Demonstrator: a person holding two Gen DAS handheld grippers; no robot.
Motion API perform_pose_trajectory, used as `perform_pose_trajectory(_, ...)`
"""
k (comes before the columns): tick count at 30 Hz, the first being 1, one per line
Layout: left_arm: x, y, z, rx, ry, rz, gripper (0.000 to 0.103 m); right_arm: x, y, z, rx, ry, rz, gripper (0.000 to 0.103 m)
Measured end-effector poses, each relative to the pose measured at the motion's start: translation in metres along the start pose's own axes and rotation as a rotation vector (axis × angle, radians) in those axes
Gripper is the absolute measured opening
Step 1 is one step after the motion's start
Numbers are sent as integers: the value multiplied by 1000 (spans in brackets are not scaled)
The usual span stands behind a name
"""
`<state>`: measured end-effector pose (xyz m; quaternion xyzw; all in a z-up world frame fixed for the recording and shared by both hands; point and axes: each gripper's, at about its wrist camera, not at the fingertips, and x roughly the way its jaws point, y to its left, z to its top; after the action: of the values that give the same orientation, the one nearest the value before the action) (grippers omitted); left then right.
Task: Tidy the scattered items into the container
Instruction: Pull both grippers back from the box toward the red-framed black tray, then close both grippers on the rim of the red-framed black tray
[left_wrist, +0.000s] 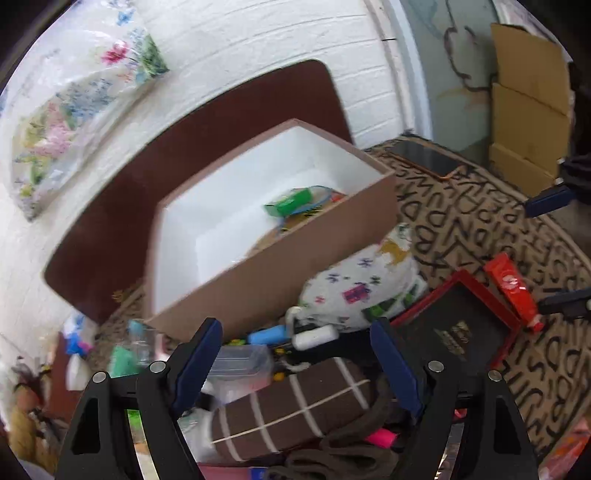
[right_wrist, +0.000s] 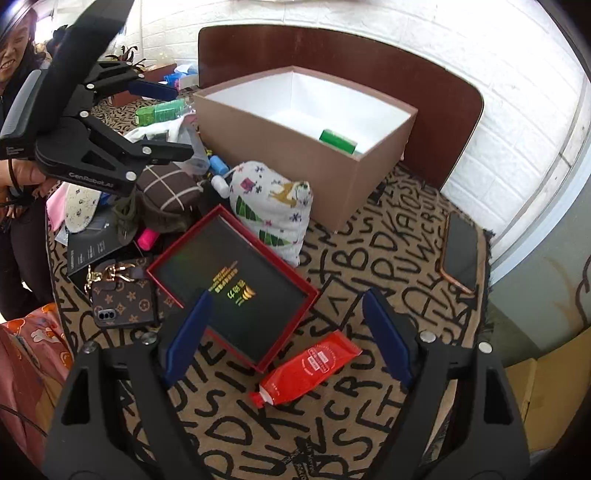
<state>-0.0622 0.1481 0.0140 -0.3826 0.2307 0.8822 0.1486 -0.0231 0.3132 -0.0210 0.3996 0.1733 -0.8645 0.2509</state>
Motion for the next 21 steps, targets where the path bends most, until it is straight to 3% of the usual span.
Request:
perform_pose_trajectory(4,9,-2,-6,61,1,-330,84,14,-7,-10,1,26,94,84)
perform_pose_trajectory(6,15,-7,-8,106,29,-430,84,21,-9,-15,-13,38,139,84)
perform_pose_trajectory(8,22,-16,-10,161,69,-484,84,29,-12,-18,-13,49,201,84)
perform_pose_trajectory(12,39,-32,-8,205,196,-533,84,50,-17,-20,-9,104,269,84)
perform_pose_trajectory(15,48,-40,-6,191,254,-498,84,68,-26,-20,53,163,286,79)
perform_pose_trajectory(18,56,-38,-3,93,296,-477,84,82,-36,-19,156,209,304,60)
perform_pose_trajectory(21,61,-33,-1,-3,327,-433,84,91,-42,-20,231,240,296,58)
